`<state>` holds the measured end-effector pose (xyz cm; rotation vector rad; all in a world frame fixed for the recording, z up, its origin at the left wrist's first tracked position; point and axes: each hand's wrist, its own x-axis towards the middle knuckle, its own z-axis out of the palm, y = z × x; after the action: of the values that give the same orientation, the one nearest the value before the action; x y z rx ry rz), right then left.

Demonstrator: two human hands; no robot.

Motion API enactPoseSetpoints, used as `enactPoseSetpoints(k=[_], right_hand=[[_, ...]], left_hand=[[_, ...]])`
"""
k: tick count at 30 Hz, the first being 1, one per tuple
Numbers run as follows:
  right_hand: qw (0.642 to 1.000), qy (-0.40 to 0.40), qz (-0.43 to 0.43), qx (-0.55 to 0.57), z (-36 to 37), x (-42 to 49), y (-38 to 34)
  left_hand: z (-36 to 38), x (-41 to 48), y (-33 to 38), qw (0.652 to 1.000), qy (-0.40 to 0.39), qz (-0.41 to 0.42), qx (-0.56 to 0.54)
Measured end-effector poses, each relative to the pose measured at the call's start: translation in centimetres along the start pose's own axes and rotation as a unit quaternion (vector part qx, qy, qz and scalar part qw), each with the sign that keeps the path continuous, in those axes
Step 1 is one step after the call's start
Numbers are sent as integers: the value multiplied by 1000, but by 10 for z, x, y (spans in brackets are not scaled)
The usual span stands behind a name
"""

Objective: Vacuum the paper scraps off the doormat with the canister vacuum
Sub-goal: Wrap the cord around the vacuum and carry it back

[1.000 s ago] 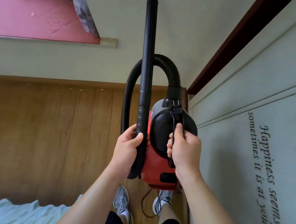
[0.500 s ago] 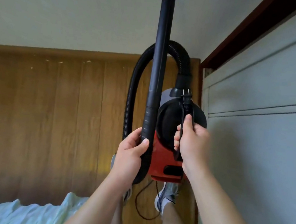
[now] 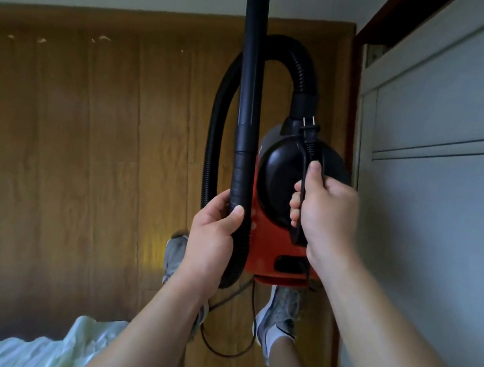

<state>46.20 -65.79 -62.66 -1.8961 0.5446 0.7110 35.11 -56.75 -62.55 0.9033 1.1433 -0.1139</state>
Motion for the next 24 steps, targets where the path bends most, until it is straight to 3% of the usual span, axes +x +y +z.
enactPoseSetpoints(k=[24], right_hand=[[999,-27,-13,-22,41,118,60]], left_hand=[[6,120,-64,999,36,-4,33]])
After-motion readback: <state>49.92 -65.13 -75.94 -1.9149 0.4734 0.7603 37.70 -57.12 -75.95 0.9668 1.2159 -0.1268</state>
